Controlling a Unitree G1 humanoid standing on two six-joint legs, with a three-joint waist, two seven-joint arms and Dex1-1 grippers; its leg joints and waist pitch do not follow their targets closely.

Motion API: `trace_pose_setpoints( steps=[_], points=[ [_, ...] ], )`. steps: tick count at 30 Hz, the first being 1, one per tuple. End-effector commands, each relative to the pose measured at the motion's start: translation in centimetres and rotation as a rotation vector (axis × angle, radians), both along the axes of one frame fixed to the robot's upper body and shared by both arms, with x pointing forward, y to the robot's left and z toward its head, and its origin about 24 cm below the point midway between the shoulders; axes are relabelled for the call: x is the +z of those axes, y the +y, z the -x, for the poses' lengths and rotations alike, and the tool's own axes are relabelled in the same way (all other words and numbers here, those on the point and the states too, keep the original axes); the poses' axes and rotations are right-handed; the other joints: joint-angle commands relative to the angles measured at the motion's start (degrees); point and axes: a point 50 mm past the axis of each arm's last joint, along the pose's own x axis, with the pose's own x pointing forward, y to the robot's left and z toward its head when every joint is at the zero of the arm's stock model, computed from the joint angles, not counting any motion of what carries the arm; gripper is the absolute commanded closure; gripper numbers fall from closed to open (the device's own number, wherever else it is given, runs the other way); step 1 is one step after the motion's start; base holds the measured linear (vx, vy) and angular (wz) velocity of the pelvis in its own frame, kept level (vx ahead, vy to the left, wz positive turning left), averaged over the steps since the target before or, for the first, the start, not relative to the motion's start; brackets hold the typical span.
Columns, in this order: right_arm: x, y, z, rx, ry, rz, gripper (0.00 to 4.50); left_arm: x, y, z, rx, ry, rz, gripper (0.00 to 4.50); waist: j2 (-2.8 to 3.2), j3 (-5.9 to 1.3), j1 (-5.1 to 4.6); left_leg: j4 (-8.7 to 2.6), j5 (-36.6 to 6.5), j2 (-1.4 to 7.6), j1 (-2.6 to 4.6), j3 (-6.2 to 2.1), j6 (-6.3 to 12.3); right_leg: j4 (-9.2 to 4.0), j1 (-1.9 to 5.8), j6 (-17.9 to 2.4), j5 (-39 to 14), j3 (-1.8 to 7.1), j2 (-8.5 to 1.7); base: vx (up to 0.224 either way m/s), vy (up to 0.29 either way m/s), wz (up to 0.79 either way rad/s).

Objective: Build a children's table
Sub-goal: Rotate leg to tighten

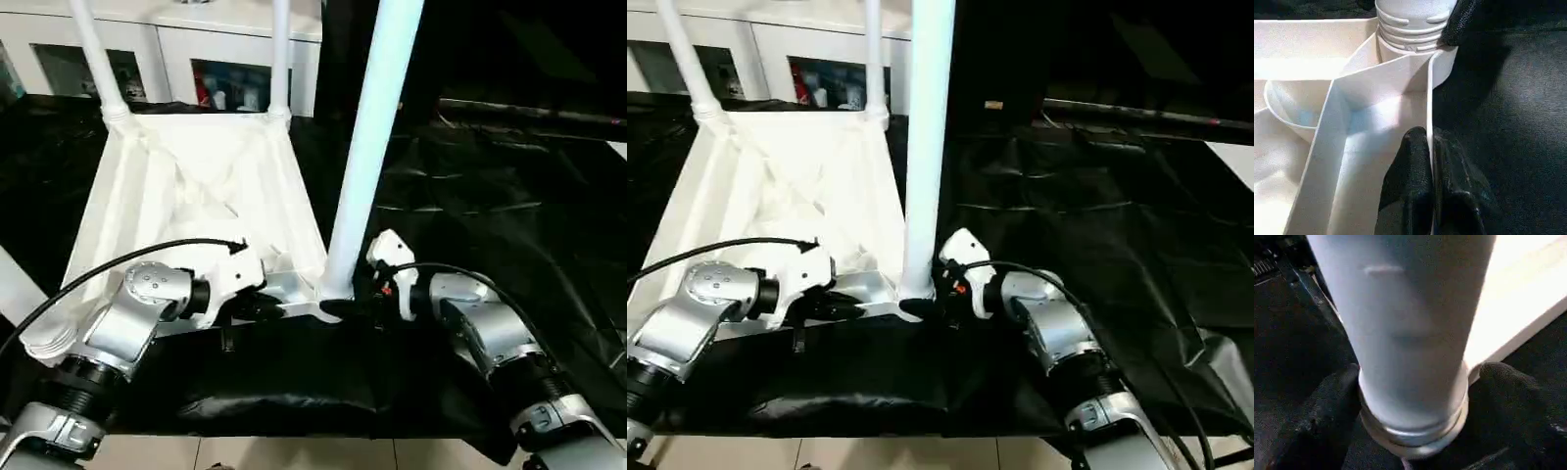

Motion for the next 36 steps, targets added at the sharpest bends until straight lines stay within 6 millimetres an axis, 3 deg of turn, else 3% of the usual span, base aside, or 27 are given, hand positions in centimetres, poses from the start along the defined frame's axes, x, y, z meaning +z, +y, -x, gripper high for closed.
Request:
trace_pose_setpoints(
  steps=[1,10,15,18,22,23,24,26,28,30,31,35,36],
  points=[
    [0.6,-0.2,-0.3,-0.009,-0.022,-0.027,0.86,-0.1,-1.4,0.7,-0.079,0.03,0.053,4.5,0.18,-3.23,0.1,-3.27,-6.3,1.68,0.0,-0.1,2.35,-3.44,3.51,-10.2,-6.9,3.59,-4.1,0.0,0.0,0.0],
    [0.0,-0.1,0.0,-0.028,-0.002,-0.041,1.62,-0.3,-1.5,0.6,-0.057,0.027,0.051,4.5,0.15,-3.26,0.11,-3.21,-6.1,1.64,-0.01,-0.09,2.37,-3.37,3.56,-10.3,-6.7,3.57,-4.1,0.0,0.0,0.0],
    [-1.0,0.0,-1.0,-0.237,0.002,-0.063,1.73,-1.0,-1.9,-0.9,0.097,-0.012,0.034,4.5,0.15,-2.99,-0.05,-3.38,-7.7,1.55,0.04,-0.05,1.24,-4.09,3.3,-9.3,-11.1,3.62,-4.19,0.0,0.0,0.0],
    [-2.4,0.9,-1.8,-0.541,0.045,-0.064,1.75,-1.7,-3.8,-2.8,0.267,-0.04,0.041,4.5,0.08,-2.94,-0.13,-3.53,-9.9,1.45,0.4,-0.22,-0.62,-4.77,2.96,-6.8,-18.0,3.58,-4.26,0.0,0.0,0.0],
    [-3.1,2.1,-1.9,-0.673,0.065,-0.042,1.76,-1.9,-5.8,-3.6,0.326,-0.051,0.051,4.5,0.1,-2.85,-0.03,-3.59,-11.5,1.33,0.44,-0.34,-0.79,-5.31,2.81,-4.9,-21.9,3.51,-4.42,0.0,0.0,0.0],
    [-3.3,2.6,-1.9,-0.699,0.052,-0.02,1.76,-1.9,-6.5,-3.8,0.34,-0.056,0.051,4.5,0.15,-2.99,0.1,-3.6,-11.4,1.38,0.33,-0.42,-0.53,-5.23,2.96,-4.6,-21.5,3.5,-4.52,0.0,0.0,0.0],
    [-3.3,3.4,-1.8,-0.671,0.028,0.005,1.76,-2.0,-7.3,-3.9,0.337,-0.06,0.047,4.5,0.81,-3.0,0.12,-3.59,-11.2,1.36,0.38,-0.39,-0.61,-5.23,2.77,-4.6,-20.8,3.56,-4.46,0.0,0.0,0.0],
    [-3.1,4.2,-2.0,-0.645,-0.018,0.025,1.76,-2.0,-8.3,-3.9,0.302,-0.074,0.031,4.5,0.46,-3.13,0.18,-3.56,-10.9,1.28,0.29,-0.31,-0.17,-5.08,2.98,-5.0,-18.2,3.5,-4.34,0.0,0.0,0.0],
    [-2.7,4.1,-2.2,-0.65,0.004,-0.04,1.76,-2.0,-8.5,-3.8,0.272,-0.084,0.023,4.5,0.63,-3.32,0.26,-3.51,-10.1,1.35,0.15,-0.33,0.41,-4.72,3.1,-5.5,-15.8,3.51,-4.35,0.0,0.0,0.0],
    [-2.3,4.0,-2.3,-0.635,-0.001,-0.071,1.06,-2.1,-8.2,-3.8,0.265,-0.081,0.022,4.5,0.63,-3.28,0.25,-3.49,-9.9,1.34,0.1,-0.25,0.92,-4.67,3.13,-6.1,-14.2,3.51,-4.26,0.0,0.0,0.0],
    [-2.1,3.7,-2.4,-0.62,-0.019,-0.078,1.06,-2.1,-7.7,-3.8,0.262,-0.083,0.02,4.5,0.93,-3.26,0.34,-3.51,-10.1,1.32,0.09,-0.29,1.07,-4.68,3.19,-6.3,-14.4,3.48,-4.32,0.0,0.0,0.0],
    [-1.4,2.9,-2.4,-0.541,-0.034,-0.089,0.71,-2.0,-6.2,-3.6,0.247,-0.08,0.02,4.5,0.75,-3.32,0.22,-3.47,-9.7,1.41,-0.04,-0.25,1.42,-4.61,3.25,-6.7,-13.6,3.44,-4.27,0.0,0.0,0.0],
    [-1.2,2.5,-2.2,-0.473,-0.04,-0.088,0.64,-1.9,-5.6,-3.4,0.23,-0.077,0.022,4.5,0.33,-3.39,0.3,-3.38,-9.6,1.39,-0.14,-0.29,1.7,-4.57,3.49,-6.7,-13.4,3.36,-4.3,0.0,0.0,0.0]
  ],
)
